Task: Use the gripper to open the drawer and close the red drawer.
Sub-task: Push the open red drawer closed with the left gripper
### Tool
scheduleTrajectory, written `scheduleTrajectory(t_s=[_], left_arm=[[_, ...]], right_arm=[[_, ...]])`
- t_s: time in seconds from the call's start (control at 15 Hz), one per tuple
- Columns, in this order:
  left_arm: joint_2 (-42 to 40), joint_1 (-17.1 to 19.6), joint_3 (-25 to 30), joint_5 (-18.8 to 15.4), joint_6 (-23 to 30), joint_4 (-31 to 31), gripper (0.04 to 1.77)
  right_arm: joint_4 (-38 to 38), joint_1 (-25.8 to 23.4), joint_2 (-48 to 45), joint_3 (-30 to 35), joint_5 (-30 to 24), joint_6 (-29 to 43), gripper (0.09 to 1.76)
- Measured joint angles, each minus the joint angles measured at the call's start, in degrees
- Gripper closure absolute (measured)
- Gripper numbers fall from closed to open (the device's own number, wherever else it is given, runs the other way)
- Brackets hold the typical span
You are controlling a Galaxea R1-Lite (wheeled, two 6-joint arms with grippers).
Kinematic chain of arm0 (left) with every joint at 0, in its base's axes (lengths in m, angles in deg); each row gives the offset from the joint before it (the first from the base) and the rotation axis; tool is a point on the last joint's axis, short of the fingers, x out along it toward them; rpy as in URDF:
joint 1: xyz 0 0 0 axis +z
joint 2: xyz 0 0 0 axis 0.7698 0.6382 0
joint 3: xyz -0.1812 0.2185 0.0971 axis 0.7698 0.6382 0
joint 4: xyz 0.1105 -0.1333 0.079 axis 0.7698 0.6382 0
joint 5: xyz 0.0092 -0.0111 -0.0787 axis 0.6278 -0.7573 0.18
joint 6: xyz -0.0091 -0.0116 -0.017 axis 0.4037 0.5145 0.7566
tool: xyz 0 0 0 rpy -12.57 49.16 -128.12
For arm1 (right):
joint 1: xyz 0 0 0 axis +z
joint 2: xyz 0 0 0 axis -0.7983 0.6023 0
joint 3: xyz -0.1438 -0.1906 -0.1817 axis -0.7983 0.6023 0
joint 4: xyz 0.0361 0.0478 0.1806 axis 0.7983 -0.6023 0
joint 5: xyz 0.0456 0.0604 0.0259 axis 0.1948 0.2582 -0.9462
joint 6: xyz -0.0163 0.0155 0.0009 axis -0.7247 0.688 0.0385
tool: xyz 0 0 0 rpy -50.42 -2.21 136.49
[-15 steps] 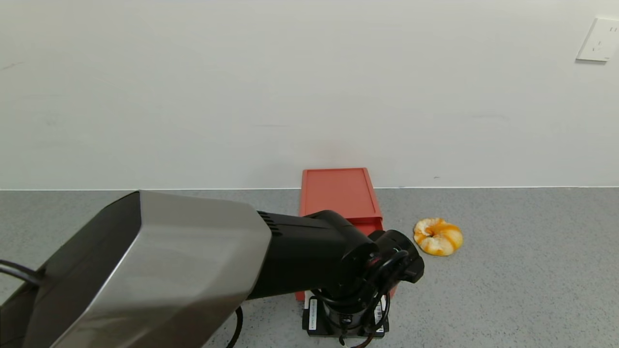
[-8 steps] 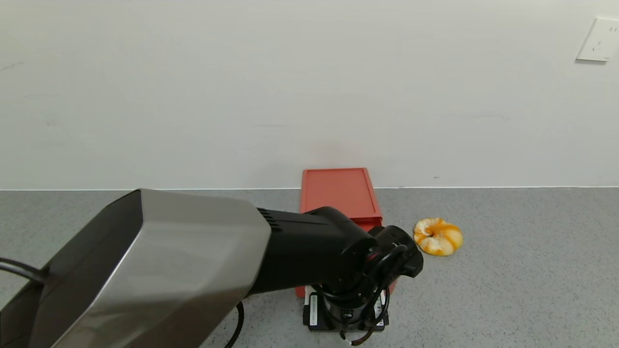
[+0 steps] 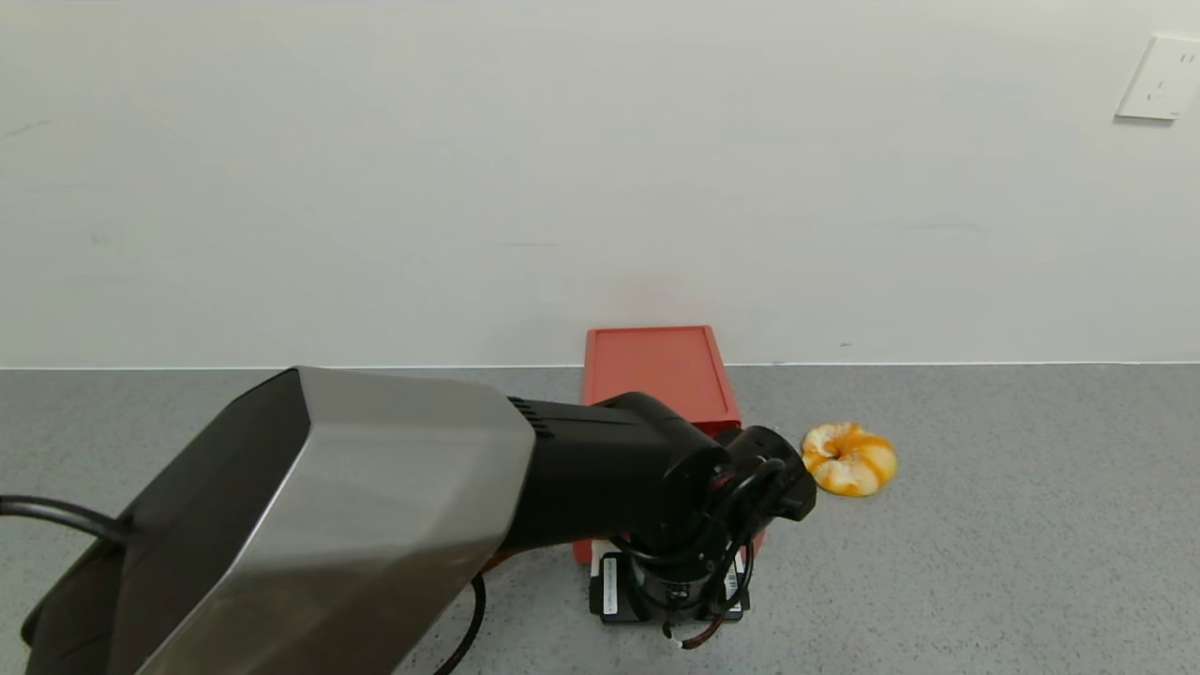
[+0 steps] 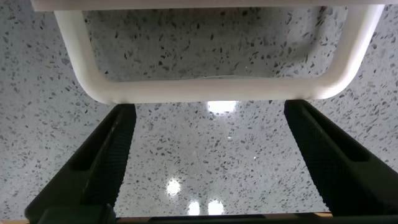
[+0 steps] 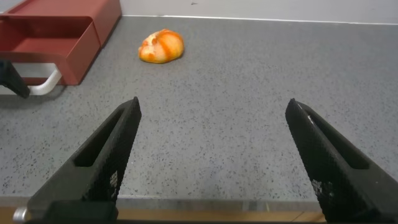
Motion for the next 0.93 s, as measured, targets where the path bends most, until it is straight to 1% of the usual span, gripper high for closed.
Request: scheduleTrajectory(t_s=[0.13, 0.27, 0.4, 0.53, 0.93], left_arm=[[0.5, 0.7, -0.7, 1.5, -0.4, -2.7, 0.09], [0.7, 1.1, -1.2, 1.9, -0.7, -3.2, 0.09], [0.9, 1.5, -1.6, 2.1, -1.0, -3.1, 0.09], [1.2, 2.0, -2.3, 3.3, -1.7, -3.2, 0.09], [2.7, 3.9, -5.7, 3.9, -3.9, -3.2, 0.09]], right_arm=[[0.0, 0.0, 0.0, 0.0, 0.0, 0.0, 0.14], [0.0, 0.0, 0.0, 0.0, 0.0, 0.0, 0.14], [0.0, 0.0, 0.0, 0.0, 0.0, 0.0, 0.14], [0.0, 0.0, 0.0, 0.0, 0.0, 0.0, 0.14], [0.0, 0.0, 0.0, 0.0, 0.0, 0.0, 0.14]])
